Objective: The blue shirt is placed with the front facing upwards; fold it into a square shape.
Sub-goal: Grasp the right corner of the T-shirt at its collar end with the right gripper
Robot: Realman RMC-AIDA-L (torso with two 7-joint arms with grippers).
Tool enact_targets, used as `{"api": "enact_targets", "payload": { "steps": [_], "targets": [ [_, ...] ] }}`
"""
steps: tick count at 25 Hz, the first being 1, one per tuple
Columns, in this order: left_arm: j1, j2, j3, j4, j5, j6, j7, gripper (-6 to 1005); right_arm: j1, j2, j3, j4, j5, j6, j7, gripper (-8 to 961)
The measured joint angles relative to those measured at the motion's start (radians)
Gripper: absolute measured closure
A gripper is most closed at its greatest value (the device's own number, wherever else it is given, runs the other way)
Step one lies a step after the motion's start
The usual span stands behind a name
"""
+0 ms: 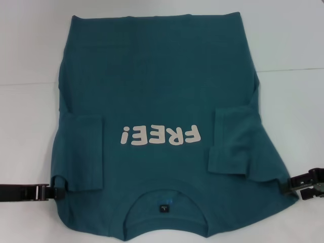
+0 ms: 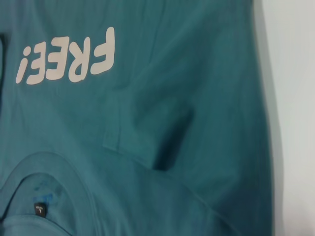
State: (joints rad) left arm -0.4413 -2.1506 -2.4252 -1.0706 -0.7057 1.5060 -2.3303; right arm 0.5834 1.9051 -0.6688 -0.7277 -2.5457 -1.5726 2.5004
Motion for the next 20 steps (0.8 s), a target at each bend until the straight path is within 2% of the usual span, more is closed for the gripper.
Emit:
{"api": "enact_targets", "payload": {
  "steps": [10, 20],
  "targets": [
    [-0.001, 0.000, 0.000, 0.000, 0.000, 0.001, 0.000, 967, 0.021, 0.035, 0.008, 0.001, 0.015, 0.008, -0.003, 96],
    [-0.001, 0.000, 0.000, 0.001, 0.000, 0.000, 0.000, 966, 0.025, 0.041, 0.009, -0.005, 0.046, 0.016, -0.011, 96]
  ]
}}
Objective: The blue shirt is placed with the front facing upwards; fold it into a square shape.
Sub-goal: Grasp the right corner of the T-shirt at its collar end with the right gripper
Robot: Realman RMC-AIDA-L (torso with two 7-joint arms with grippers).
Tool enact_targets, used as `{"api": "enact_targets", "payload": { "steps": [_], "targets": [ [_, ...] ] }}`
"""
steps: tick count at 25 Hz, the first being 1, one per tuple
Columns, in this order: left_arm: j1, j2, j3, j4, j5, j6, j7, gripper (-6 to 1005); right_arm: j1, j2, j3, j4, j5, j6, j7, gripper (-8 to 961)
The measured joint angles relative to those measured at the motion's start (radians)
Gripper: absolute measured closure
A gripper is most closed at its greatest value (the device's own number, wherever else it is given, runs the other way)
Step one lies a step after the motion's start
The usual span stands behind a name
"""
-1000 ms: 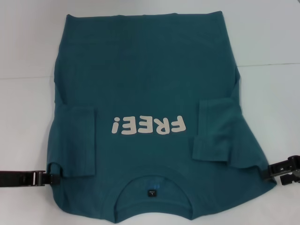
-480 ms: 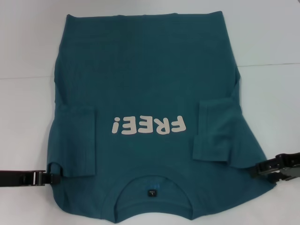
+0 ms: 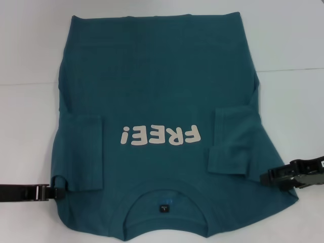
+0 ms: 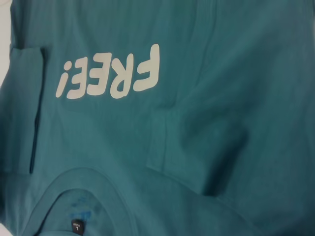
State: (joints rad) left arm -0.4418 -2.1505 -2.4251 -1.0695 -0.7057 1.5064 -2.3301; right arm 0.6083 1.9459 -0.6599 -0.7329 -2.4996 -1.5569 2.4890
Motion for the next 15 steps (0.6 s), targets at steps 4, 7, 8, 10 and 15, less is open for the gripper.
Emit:
{"api": "enact_targets", "payload": {
  "steps": [4, 7, 8, 10, 15],
  "targets": [
    [0.000, 0.000, 0.000, 0.000, 0.000, -0.001, 0.002, 966, -0.015, -0.023, -0.006, -0.007, -0.003, -0.015, -0.006, 96],
    [0.000, -0.001, 0.000, 0.000, 0.000, -0.001, 0.003, 966, -0.030, -0.039, -0.006, -0.010, -0.004, -0.034, -0.008, 96],
    [0.000, -0.001, 0.000, 0.000, 0.000, 0.000, 0.003, 966, -0.034, -0.043, -0.005, -0.012, -0.004, -0.037, -0.009, 96],
    [0.000, -0.001, 0.000, 0.000, 0.000, 0.000, 0.003, 966, -0.041, -0.046, -0.006, -0.017, -0.004, -0.039, -0.009, 95],
    [-0.001, -0.002, 0.000, 0.000, 0.000, 0.002, 0.003, 966, -0.046, -0.037, -0.009, -0.018, -0.009, -0.035, -0.010, 95]
  ]
}}
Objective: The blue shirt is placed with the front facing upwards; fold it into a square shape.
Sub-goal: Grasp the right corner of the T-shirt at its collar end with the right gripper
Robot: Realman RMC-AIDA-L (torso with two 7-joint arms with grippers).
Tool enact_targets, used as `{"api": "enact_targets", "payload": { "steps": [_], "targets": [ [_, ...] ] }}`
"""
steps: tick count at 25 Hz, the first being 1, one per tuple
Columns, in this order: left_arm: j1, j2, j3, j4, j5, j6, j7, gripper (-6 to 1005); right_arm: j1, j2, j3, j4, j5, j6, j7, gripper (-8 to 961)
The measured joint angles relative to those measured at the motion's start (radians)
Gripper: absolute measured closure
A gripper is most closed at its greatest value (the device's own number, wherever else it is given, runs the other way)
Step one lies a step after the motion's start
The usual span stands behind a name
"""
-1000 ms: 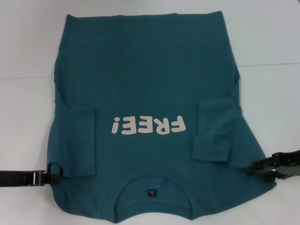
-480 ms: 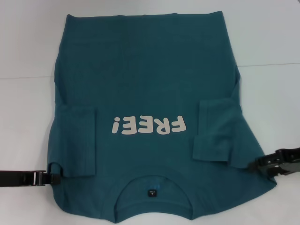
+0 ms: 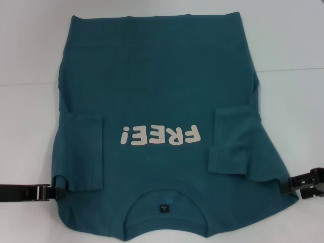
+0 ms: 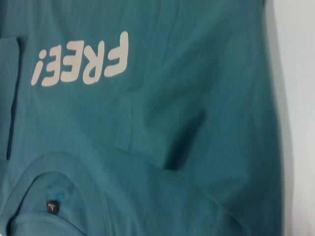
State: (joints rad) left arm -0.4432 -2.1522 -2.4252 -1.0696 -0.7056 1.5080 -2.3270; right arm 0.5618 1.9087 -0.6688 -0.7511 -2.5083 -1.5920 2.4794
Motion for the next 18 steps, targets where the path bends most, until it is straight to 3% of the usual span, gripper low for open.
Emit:
{"api": "enact_targets", "payload": {
  "steps": [10, 18],
  "targets": [
    [0.000, 0.001, 0.000, 0.000, 0.000, 0.003, 0.000, 966, 0.000, 0.011, 0.000, 0.004, -0.024, 0.022, -0.001, 95],
    [0.000, 0.002, 0.000, -0.004, 0.000, 0.003, 0.000, 966, 0.027, 0.045, 0.005, 0.009, -0.012, 0.043, -0.001, 96]
  ]
}}
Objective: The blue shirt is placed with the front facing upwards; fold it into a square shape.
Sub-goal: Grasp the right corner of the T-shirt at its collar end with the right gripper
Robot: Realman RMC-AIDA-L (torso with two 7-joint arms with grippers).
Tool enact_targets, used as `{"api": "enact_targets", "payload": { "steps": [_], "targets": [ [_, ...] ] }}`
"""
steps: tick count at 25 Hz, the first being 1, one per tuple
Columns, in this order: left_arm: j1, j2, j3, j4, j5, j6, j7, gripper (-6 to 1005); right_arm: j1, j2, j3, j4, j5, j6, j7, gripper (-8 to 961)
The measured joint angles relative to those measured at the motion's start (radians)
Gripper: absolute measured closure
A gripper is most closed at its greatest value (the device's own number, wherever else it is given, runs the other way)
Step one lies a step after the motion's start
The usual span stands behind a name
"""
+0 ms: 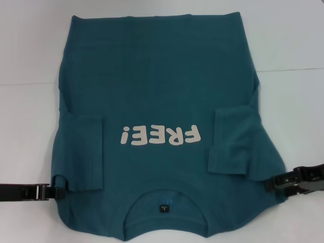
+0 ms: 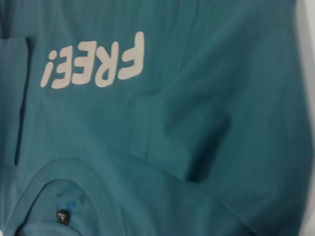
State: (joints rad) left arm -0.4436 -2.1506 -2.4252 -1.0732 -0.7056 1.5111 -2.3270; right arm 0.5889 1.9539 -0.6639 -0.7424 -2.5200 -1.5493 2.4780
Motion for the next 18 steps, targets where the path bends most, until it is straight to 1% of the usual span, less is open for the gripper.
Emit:
{"api": "enact_targets", "payload": {
  "steps": [4, 8, 13, 15, 18],
  "targets": [
    [-0.001, 0.000, 0.000, 0.000, 0.000, 0.000, 0.000, 966, 0.013, 0.013, 0.001, 0.001, 0.011, 0.003, -0.005, 96],
    [-0.001, 0.000, 0.000, 0.000, 0.000, 0.000, 0.000, 966, 0.023, 0.015, -0.002, 0.006, 0.056, 0.007, -0.010, 96],
    [-0.001, 0.001, 0.000, -0.001, -0.002, 0.000, 0.000, 966, 0.035, 0.015, -0.007, 0.015, 0.060, 0.006, -0.014, 96],
    [-0.001, 0.001, 0.000, 0.000, -0.002, 0.000, 0.000, 966, 0.025, 0.006, -0.004, -0.002, 0.059, -0.007, -0.015, 96],
    [0.000, 0.001, 0.000, 0.002, -0.002, 0.000, 0.000, 966, 0.003, -0.022, -0.002, -0.019, 0.058, -0.012, -0.020, 96]
  ]
}}
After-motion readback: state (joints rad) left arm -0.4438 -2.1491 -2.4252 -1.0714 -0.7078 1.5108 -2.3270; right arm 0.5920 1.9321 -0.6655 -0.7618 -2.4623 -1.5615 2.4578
